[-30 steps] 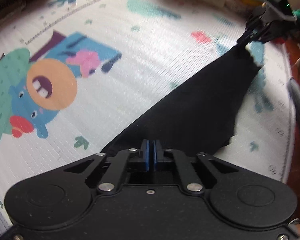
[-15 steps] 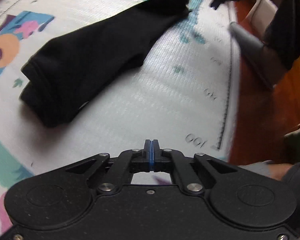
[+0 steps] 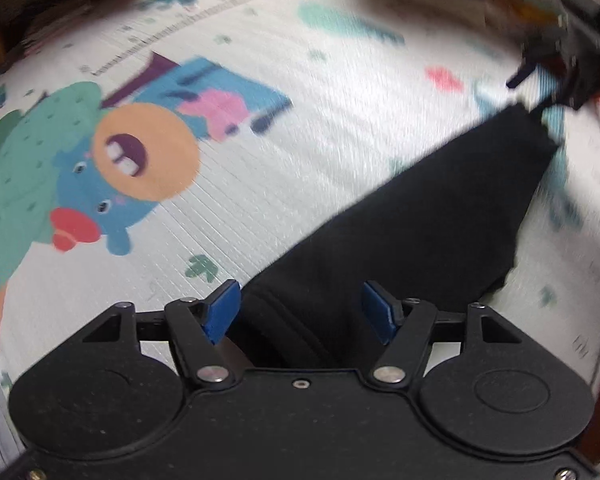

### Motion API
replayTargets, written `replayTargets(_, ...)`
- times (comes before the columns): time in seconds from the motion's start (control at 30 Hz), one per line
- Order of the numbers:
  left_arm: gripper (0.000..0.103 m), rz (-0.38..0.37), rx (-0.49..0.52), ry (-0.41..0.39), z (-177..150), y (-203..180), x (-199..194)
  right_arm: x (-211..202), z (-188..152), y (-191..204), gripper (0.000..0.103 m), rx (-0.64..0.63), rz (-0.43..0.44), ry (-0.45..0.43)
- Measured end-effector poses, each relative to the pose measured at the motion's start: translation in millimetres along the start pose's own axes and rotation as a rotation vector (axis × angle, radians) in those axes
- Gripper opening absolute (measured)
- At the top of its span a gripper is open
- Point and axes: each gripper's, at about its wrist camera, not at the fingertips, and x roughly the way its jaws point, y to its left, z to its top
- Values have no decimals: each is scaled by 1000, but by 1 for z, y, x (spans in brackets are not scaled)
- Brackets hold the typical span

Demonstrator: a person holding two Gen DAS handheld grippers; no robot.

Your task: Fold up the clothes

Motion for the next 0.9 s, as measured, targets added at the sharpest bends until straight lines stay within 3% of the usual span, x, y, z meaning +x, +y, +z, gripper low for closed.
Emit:
replayTargets(0.03,44,-2,10,14,-2,-1,4,5,-2,3,31,-17,-2,17)
replayTargets(0.07,16,1,22,25,-3,-3,7,9,-3,5,21,-34,-4,34)
replayTargets(0.1,8,-10,28,22,-7,-2,5,11,-6,9,9,-54,-6,42)
replayTargets(0.17,3,-10,52,-3,-10,-10,-2,8,-13,17,6,-87,-7,43)
replayTargets(0.23,3,-14,72,-50,-13,-17,-16,2,-15,18,5,-94,-2,31)
replayTargets(0.37,3,-59,133,-148,-33,-39,-58,-38,-24,28,5,-164,42,-93)
replayTargets(0.5,3,-100,202,-117,-73,-72,-77,-69,-43,53,5,-281,76,-126)
replayTargets(0.63,3,-151,250,-24,-110,-100,-73,-67,-75,97,5,-438,167,-35)
replayTargets(0.73,3,-186,247,19,-121,-105,-74,-61,-89,113,5,-461,199,16)
replayTargets(0.8,10,-224,260,55,-120,-107,-74,-53,-88,116,9,-478,214,70)
replayTargets(0.83,28,-288,257,127,-120,-106,-72,-48,-89,120,19,-528,194,98)
replayTargets(0.87,47,-303,286,167,-122,-107,-71,-44,-89,122,22,-571,199,134)
replayTargets(0.9,46,-276,308,155,-123,-106,-74,-41,-88,121,31,-603,220,170)
